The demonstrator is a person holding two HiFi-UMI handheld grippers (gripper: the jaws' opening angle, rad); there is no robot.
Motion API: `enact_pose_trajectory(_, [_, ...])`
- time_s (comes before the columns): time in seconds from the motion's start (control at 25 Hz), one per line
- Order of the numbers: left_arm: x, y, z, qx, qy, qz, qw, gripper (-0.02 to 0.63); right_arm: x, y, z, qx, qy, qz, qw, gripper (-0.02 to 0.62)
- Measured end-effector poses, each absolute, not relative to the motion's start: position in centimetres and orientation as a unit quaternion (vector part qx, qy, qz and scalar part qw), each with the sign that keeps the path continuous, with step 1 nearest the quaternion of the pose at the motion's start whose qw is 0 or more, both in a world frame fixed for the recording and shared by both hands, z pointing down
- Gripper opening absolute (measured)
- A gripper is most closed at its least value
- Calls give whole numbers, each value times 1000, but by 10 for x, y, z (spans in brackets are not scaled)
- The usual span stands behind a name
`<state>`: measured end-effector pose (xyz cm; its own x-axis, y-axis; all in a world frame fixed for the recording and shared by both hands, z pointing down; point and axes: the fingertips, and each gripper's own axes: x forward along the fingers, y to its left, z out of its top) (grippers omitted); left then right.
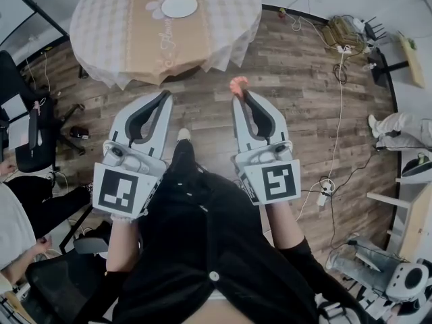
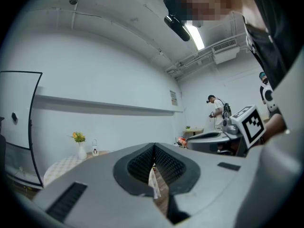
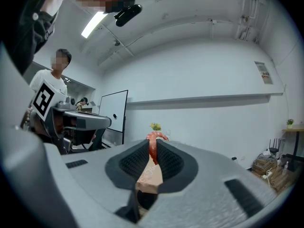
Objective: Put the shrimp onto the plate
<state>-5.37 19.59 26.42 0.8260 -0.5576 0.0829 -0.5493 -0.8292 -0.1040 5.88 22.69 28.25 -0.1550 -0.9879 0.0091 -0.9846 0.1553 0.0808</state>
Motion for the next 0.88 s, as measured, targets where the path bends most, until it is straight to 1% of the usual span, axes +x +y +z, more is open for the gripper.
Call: enact_pose_trajectory(0.88, [-33, 64, 263, -958, 281, -57, 26, 3, 76, 97, 278, 653, -756, -21, 40, 38])
